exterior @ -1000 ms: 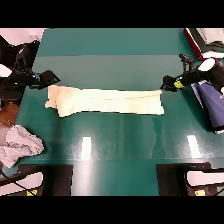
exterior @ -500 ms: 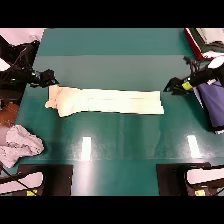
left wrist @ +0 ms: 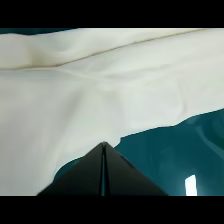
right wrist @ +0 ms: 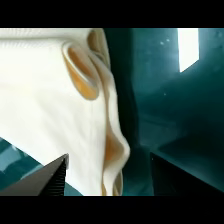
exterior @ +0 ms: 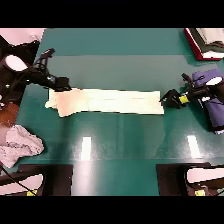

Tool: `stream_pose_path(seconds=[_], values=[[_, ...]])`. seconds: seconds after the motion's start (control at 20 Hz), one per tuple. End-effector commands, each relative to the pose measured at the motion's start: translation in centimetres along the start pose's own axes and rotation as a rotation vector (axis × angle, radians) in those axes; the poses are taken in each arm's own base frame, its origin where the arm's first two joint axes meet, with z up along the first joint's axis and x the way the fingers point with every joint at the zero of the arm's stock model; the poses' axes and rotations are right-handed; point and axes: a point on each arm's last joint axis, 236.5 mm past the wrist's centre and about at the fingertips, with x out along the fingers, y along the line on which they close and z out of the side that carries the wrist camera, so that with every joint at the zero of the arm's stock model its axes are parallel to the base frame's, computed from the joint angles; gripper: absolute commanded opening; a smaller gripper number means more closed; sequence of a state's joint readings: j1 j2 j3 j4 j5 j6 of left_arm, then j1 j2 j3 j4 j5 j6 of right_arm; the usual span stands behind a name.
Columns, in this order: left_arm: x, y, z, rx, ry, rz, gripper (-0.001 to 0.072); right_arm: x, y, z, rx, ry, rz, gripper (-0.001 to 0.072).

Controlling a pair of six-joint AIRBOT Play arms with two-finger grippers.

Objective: Fold the shirts.

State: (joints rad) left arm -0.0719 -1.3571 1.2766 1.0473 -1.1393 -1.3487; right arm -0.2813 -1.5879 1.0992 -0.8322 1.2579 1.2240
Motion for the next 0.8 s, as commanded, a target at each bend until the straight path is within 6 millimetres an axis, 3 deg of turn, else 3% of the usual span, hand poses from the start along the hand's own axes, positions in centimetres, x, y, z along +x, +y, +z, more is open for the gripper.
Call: stream_pose_path(seconds=[0.0,0.2,0.25,0.35,0.45,0.6,0.75], values=[[2.5,-4.0,0.0,0.086,-0.004,-0.021,0.0026,1.9,0.9,0.1,-0.009,-0.026,0.047,0.0592],[6.2,-6.9,-2.6,0.123,0.096,-0.052,0.0026,4.9,3.7,0.1,-0.030,0.021,0.103,0.0570],[7.1,-7.4,-3.3,0.127,0.118,-0.058,0.0026,5.5,4.4,0.5,-0.035,0.016,0.114,0.0511],[8.4,-8.2,-4.3,0.126,0.153,-0.063,0.0026,5.9,5.2,1.2,-0.074,-0.009,0.117,0.0329],[9.3,-8.8,-4.8,0.138,0.165,-0.067,0.0026,5.5,5.9,1.8,-0.134,-0.023,0.121,0.0024],[10.3,-9.5,-4.6,0.120,0.151,-0.072,0.0026,3.5,7.8,2.5,-0.199,-0.042,0.141,0.0014],[11.5,-10.7,-4.4,0.123,0.130,-0.087,0.0025,-1.2,10.9,3.2,-0.287,-0.110,0.162,0.0013]])
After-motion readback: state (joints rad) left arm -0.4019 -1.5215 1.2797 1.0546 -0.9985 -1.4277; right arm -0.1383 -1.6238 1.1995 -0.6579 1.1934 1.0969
